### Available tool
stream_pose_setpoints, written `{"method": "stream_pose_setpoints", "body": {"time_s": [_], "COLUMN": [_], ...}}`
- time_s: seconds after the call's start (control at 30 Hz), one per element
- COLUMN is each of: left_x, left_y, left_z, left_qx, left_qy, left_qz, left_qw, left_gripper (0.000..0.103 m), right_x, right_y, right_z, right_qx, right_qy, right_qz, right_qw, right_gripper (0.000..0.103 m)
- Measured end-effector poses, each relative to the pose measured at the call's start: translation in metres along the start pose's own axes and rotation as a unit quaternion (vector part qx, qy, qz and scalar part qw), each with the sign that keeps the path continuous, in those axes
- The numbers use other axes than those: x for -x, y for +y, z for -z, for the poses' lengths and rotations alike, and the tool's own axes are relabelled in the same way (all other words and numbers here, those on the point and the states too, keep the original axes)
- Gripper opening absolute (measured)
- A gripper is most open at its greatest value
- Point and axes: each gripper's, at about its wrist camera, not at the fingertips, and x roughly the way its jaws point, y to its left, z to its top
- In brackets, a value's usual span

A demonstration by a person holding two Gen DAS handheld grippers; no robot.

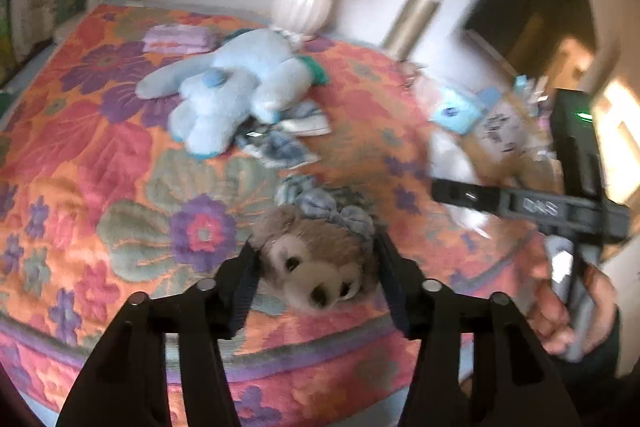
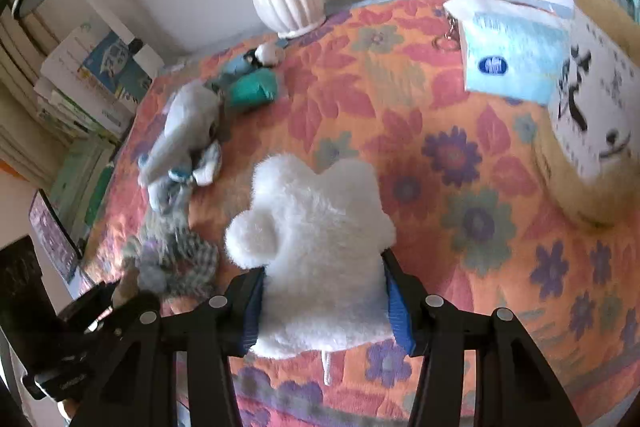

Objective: Organize soft objects
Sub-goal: 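Grasp the white fluffy plush with the right gripper while the left holds the hedgehog, then carry the hedgehog and white plush to the round glass table and open both grippers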

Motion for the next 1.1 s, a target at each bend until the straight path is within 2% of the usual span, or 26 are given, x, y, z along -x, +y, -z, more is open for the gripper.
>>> {"method": "stream_pose_setpoints", "body": {"time_s": [0.07,0.17,0.23,0.4,0.47,0.5,0.53,0.57,0.73,1.1], "left_x": [-0.007,-0.008,-0.011,-0.014,-0.015,-0.014,-0.015,-0.015,-0.004,0.008], "left_y": [-0.001,-0.006,-0.010,-0.015,-0.015,-0.014,-0.015,-0.016,-0.024,-0.084], "left_z": [0.000,-0.001,-0.003,-0.001,0.000,0.001,0.001,0.001,0.000,-0.004], "left_qx": [-0.004,-0.008,-0.015,-0.027,-0.027,-0.029,-0.034,-0.040,-0.034,-0.100], "left_qy": [0.001,-0.004,0.000,0.002,-0.002,-0.002,0.002,0.001,-0.015,-0.032], "left_qz": [-0.022,-0.026,-0.036,-0.047,-0.043,-0.042,-0.045,-0.048,-0.001,0.042], "left_qw": [0.9998,0.9996,0.9992,0.9985,0.9987,0.9987,0.9984,0.9980,0.9993,0.9936], "left_gripper": [0.058,0.066,0.069,0.071,0.069,0.054,0.048,0.048,0.047,0.047], "right_x": [-0.002,-0.004,-0.007,-0.006,-0.005,-0.004,-0.004,-0.002,0.010,0.059], "right_y": [0.005,0.015,0.017,0.018,0.019,0.020,0.022,0.023,0.016,-0.019], "right_z": [0.004,0.010,0.012,0.017,0.019,0.020,0.022,0.023,0.029,0.048], "right_qx": [0.020,0.051,0.058,0.067,0.067,0.069,0.071,0.072,0.059,0.036], "right_qy": [-0.005,-0.012,-0.011,-0.016,-0.022,-0.028,-0.031,-0.035,-0.038,-0.054], "right_qz": [0.022,0.049,0.056,0.057,0.056,0.060,0.062,0.061,0.047,0.074], "right_qw": [1.000,0.997,0.997,0.996,0.996,0.995,0.995,0.995,0.996,0.995], "right_gripper": [0.050,0.053,0.057,0.057,0.054,0.051,0.050,0.049,0.049,0.049]}}
